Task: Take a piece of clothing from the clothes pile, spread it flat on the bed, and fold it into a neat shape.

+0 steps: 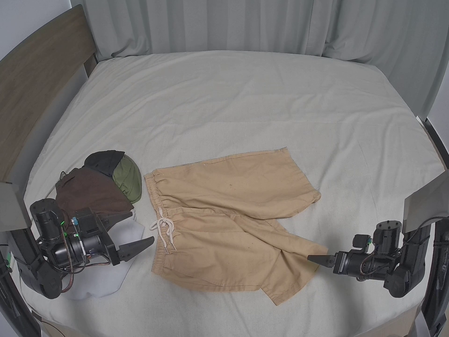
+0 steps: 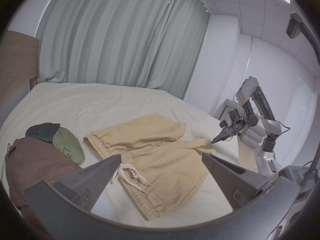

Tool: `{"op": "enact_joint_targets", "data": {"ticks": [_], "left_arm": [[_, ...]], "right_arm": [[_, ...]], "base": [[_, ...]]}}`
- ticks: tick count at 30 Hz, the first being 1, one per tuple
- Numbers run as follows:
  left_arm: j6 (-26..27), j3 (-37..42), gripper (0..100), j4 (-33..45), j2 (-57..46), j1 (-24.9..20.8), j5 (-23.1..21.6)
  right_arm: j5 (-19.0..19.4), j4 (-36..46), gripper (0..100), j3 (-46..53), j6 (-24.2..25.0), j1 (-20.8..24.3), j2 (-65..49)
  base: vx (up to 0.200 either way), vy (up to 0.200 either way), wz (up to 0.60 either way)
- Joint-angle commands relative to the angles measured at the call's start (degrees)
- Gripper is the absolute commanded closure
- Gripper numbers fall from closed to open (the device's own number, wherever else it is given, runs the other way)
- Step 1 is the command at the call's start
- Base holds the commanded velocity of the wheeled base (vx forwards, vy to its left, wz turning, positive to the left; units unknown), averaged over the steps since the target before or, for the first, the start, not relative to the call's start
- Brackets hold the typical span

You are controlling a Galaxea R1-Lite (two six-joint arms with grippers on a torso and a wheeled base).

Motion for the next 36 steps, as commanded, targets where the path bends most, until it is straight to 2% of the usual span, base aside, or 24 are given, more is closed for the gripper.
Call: {"op": "enact_joint_targets", "data": {"ticks": [1,10,15,24,34,35,36], "left_arm": [[0.4,0.0,0,-0.1,0.3,0.0,0.0],[0.6,-0.1,0,-0.1,0.8,0.0,0.0],[0.6,-0.1,0,-0.1,0.9,0.0,0.0],[0.6,0.0,0,-0.1,1.0,0.0,0.0],[0.6,0.0,0,-0.1,1.0,0.0,0.0],[0.7,0.0,0,-0.1,1.1,0.0,0.0],[0.7,0.0,0,-0.1,1.1,0.0,0.0]], "right_arm": [[-0.8,0.1,0,-1.6,0.7,0.8,2.2],[-1.8,0.0,0,-6.2,8.6,1.6,2.7],[-3.9,0.0,0,-8.6,9.6,1.3,2.8],[-4.1,0.1,0,-8.6,12.5,0.9,-0.2],[-4.3,0.1,0,-8.5,12.5,1.2,0.9],[-4.4,0.1,100,-8.5,12.5,1.2,0.8],[-4.4,0.1,100,-8.3,12.5,1.2,0.9]], "base": [[0.000,0.000,0.00],[0.000,0.000,0.00],[0.000,0.000,0.00],[0.000,0.000,0.00],[0.000,0.000,0.00],[0.000,0.000,0.00],[0.000,0.000,0.00]]}}
